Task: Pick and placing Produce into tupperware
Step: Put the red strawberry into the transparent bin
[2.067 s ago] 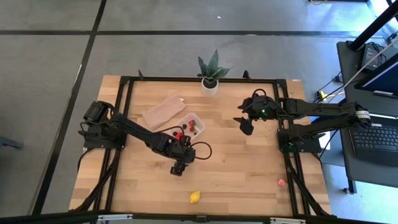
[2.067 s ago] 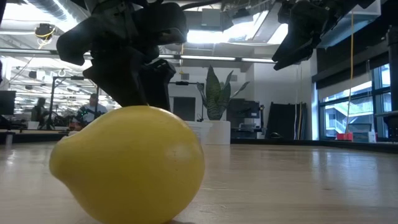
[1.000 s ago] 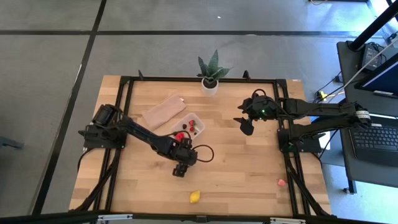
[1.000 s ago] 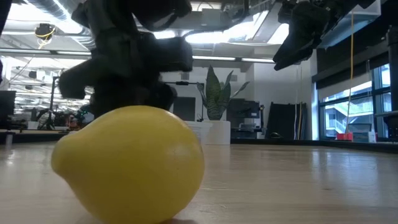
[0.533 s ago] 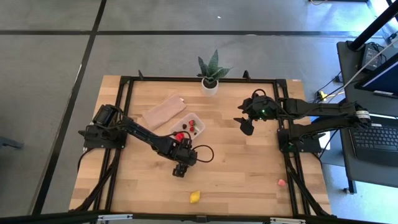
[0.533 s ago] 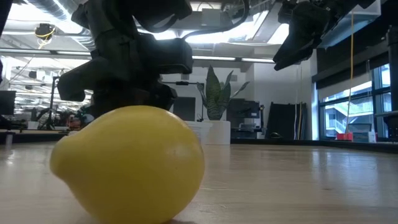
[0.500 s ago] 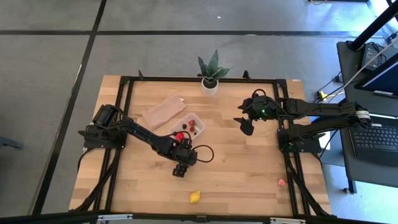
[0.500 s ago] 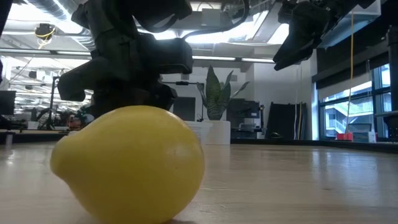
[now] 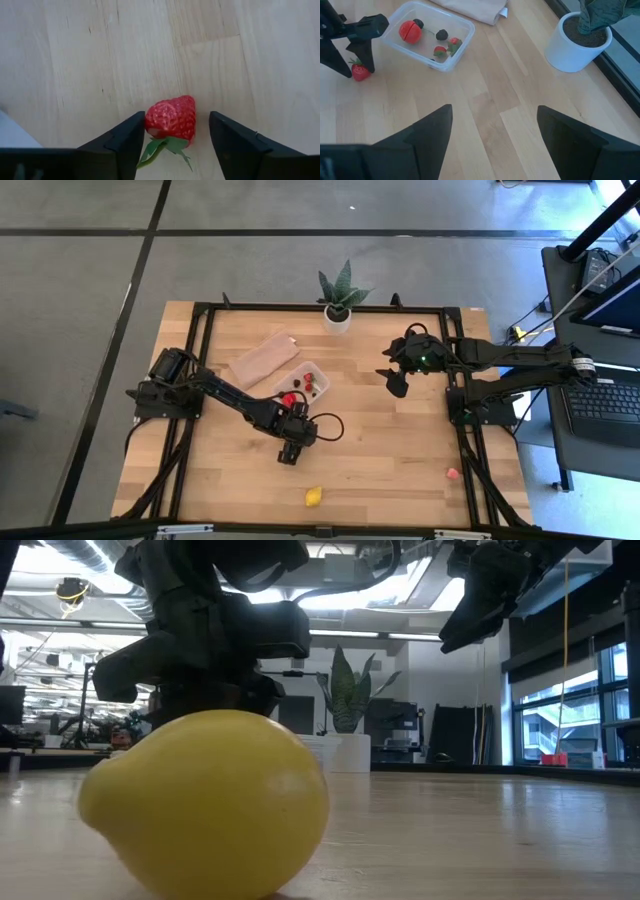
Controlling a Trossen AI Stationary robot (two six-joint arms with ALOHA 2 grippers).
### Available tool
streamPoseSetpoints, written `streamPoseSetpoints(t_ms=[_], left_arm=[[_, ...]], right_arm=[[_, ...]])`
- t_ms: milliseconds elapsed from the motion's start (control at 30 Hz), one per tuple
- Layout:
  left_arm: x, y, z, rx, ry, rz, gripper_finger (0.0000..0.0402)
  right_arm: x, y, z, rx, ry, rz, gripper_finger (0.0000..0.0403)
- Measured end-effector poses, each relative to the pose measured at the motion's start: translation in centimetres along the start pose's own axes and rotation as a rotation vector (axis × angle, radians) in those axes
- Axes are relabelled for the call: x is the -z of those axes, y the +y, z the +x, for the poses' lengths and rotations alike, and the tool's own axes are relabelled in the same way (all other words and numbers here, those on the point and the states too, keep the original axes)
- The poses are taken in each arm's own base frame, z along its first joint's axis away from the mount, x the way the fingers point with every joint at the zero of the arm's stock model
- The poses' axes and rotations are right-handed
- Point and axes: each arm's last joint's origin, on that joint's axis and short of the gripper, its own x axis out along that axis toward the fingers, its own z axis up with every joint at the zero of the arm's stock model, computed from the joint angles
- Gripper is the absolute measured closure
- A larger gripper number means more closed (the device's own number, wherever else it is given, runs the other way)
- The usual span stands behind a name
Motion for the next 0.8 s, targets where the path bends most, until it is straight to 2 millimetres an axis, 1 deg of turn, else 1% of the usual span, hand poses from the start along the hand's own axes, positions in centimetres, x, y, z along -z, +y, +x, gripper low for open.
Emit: streamPoseSetpoints(t_ms=[367, 567, 700, 800], left_arm=[[-0.11, -0.02, 0.0, 0.001, -0.011, -0.004, 0.0237], [-0.36, -0.05, -0.01, 0.005, -0.037, -0.057, 0.0262], [-0.37, -0.04, -0.07, 0.006, -0.038, -0.085, 0.0263], [-0.57, 0.0, -0.72, 0.019, -0.055, -0.138, 0.0258]], right_arm=[[0.0, 0.0, 0.0, 0.0, 0.0, 0.0, 0.011], [0.0, 0.0, 0.01, 0.0, 0.0, 0.0, 0.011], [0.0, 0.0, 0.01, 0.0, 0.0, 0.0, 0.011], [0.0, 0.01, 0.01, 0.0, 0.0, 0.0, 0.011]])
